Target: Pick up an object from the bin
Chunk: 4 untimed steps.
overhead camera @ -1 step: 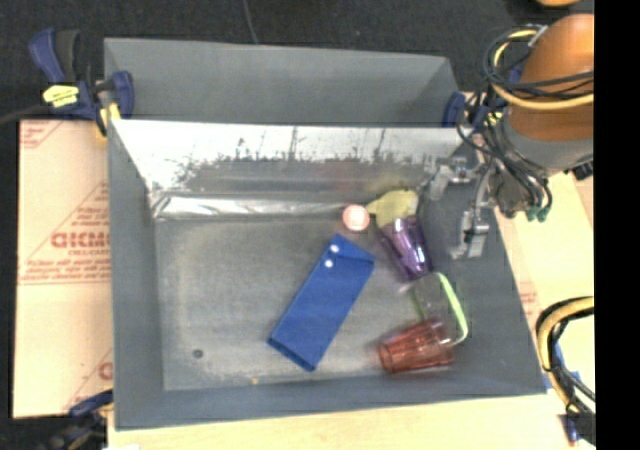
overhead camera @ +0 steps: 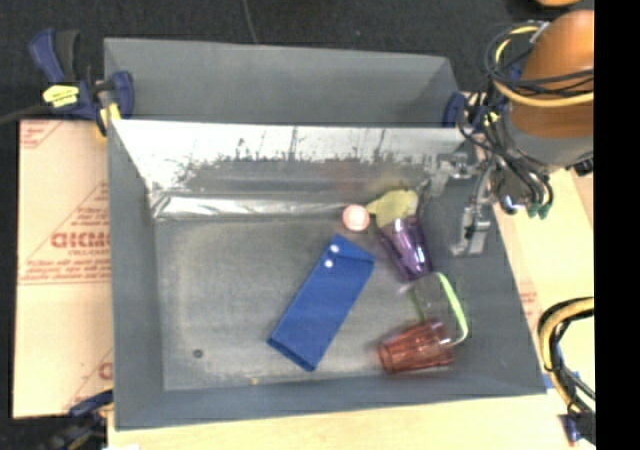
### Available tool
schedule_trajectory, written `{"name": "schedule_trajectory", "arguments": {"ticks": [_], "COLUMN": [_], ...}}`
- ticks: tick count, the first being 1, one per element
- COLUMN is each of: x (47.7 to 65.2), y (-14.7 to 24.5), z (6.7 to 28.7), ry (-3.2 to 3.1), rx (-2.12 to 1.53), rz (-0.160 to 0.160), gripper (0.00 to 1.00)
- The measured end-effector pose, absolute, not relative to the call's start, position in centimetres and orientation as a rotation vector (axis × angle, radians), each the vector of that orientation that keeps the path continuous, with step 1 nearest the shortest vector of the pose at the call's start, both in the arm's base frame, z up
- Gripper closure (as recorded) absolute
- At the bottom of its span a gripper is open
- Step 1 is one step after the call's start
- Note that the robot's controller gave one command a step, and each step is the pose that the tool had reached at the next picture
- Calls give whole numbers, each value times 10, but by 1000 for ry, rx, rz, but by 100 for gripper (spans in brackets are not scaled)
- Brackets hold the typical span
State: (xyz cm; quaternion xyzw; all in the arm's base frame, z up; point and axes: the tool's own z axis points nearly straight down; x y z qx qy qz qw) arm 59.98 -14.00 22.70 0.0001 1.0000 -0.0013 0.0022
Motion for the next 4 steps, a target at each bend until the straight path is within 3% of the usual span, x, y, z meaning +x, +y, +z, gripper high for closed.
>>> {"name": "schedule_trajectory", "arguments": {"ticks": [1,2,3,4], "x": [627,632,633,631], "y": [-158,-155,-153,-155], "z": [115,101,110,86], "ry": [3127,3122,3053,3110], "rx": [-178,-182,-675,-320], "rz": [-8,-11,-17,-8], "gripper": [0,0,0,0]}}
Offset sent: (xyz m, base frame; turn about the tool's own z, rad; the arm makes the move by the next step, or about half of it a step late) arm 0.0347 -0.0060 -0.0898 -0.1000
